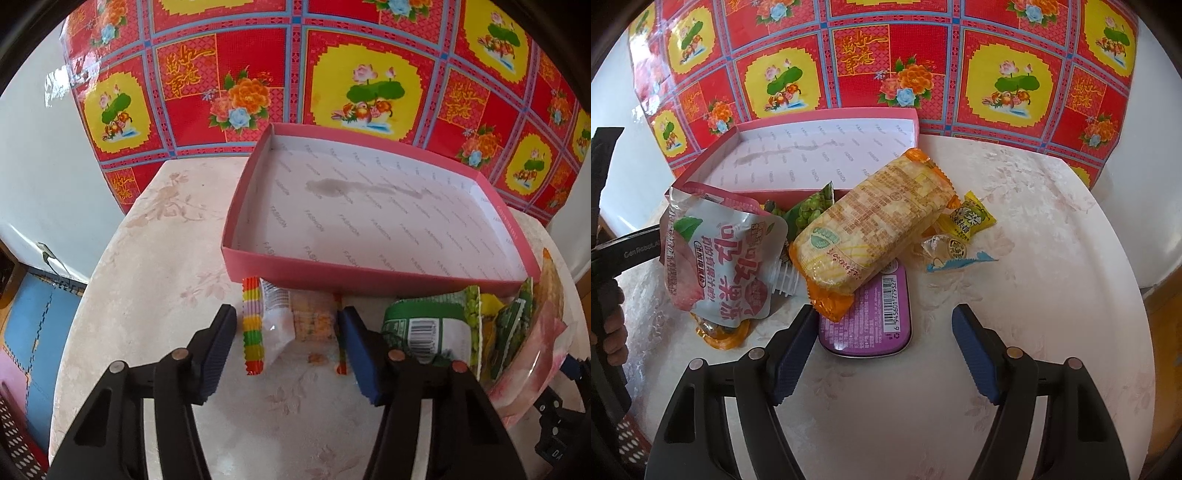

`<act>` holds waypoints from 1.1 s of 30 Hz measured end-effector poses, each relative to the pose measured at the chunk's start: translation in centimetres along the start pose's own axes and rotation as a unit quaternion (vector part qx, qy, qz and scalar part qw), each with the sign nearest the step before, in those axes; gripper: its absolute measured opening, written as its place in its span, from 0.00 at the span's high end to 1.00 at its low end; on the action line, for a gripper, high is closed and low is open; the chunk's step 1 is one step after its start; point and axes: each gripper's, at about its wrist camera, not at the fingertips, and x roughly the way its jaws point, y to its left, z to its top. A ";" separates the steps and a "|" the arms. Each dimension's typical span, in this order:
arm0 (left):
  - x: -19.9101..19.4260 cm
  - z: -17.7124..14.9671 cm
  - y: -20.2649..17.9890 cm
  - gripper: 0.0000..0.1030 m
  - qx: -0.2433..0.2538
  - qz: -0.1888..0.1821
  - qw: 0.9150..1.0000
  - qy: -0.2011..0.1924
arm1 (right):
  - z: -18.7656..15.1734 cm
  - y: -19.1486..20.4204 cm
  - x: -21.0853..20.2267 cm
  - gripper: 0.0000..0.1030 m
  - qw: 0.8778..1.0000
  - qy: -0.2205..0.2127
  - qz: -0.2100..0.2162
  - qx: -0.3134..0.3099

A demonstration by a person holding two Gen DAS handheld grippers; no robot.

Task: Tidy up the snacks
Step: 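Close the left tool on the candy packet while the right tool grasps the purple tin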

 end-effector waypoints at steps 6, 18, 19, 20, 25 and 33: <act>0.2 0.2 -0.1 0.39 0.011 -0.001 1.000 -0.003 | 0.4 0.1 -0.2 0.41 1.000 0.001 -0.013 -0.002; -0.8 -0.6 0.4 0.60 0.003 -0.025 1.000 0.002 | -0.2 0.0 -1.1 0.50 1.000 0.010 0.012 0.003; -1.0 -0.8 0.5 0.60 0.001 -0.028 1.000 0.002 | -0.3 0.0 -1.2 0.50 1.000 0.010 0.014 0.002; -1.2 -1.0 0.5 0.60 0.001 -0.030 1.000 0.003 | -0.4 0.0 -1.3 0.50 1.000 0.011 0.016 0.002; -2.3 -1.9 0.7 0.60 0.002 -0.035 0.999 0.002 | -1.0 -0.2 -1.9 0.50 1.000 0.013 0.021 0.003; -3.5 -2.5 0.2 0.60 0.010 -0.036 0.999 0.001 | -1.7 -0.2 -3.0 0.50 1.000 0.009 0.028 -0.002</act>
